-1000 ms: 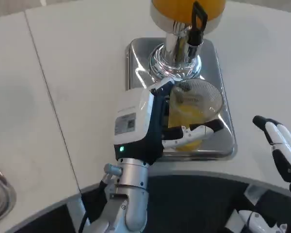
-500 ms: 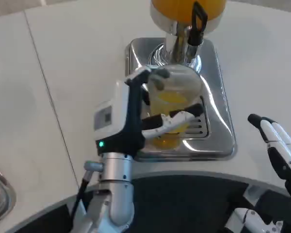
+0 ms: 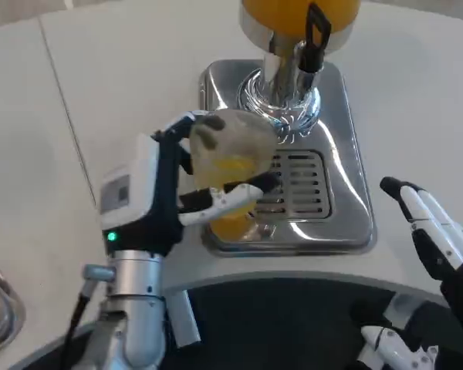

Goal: Grasp the cup under the faucet to collect the drink, then remove the cup.

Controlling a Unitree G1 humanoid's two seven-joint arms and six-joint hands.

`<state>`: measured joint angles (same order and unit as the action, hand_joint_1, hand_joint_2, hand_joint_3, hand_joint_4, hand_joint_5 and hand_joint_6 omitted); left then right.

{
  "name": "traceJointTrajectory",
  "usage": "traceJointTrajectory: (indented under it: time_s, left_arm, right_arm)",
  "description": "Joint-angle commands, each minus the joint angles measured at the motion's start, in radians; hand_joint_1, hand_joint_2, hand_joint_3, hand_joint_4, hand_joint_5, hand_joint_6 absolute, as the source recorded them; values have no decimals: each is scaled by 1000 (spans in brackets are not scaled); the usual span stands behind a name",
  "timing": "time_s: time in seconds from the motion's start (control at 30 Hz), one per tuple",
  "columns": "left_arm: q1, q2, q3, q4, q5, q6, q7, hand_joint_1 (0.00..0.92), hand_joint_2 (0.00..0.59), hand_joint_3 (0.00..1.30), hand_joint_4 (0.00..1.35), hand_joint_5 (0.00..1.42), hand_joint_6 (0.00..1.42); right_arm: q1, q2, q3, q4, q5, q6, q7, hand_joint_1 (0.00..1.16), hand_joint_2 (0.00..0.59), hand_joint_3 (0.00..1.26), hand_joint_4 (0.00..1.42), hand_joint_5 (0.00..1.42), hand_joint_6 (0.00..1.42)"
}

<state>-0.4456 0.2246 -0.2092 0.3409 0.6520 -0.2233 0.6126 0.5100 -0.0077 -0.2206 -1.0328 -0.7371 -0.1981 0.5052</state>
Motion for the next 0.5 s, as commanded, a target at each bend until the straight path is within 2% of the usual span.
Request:
traceJointTrajectory:
  time_s: [0.03, 0.27, 0.37, 0.5]
  left_arm:
    - [52, 58, 57, -121, -37, -37, -41, 823, 0, 1119, 1085, 1310, 1424]
    - [156, 114, 118, -243, -72, -45, -112, 828, 0, 1117, 1073, 1309, 1424]
    - [176, 102, 120, -239, -65, -38, -116, 832, 0, 1116, 1073, 1300, 1424]
    - [188, 82, 118, -247, -68, -42, -121, 834, 0, 1122, 1070, 1296, 1424]
  right_arm:
    - [6, -26, -15, -14, -9, -9, -16, 352, 419, 0, 0, 74, 171]
    - [7, -88, -25, -14, -22, -7, -22, 345, 422, 4, 0, 50, 150]
    - [18, -101, -29, -14, -10, -7, -30, 345, 422, 4, 0, 49, 149]
    - [18, -104, -3, -13, -22, 4, -34, 344, 422, 4, 0, 49, 148]
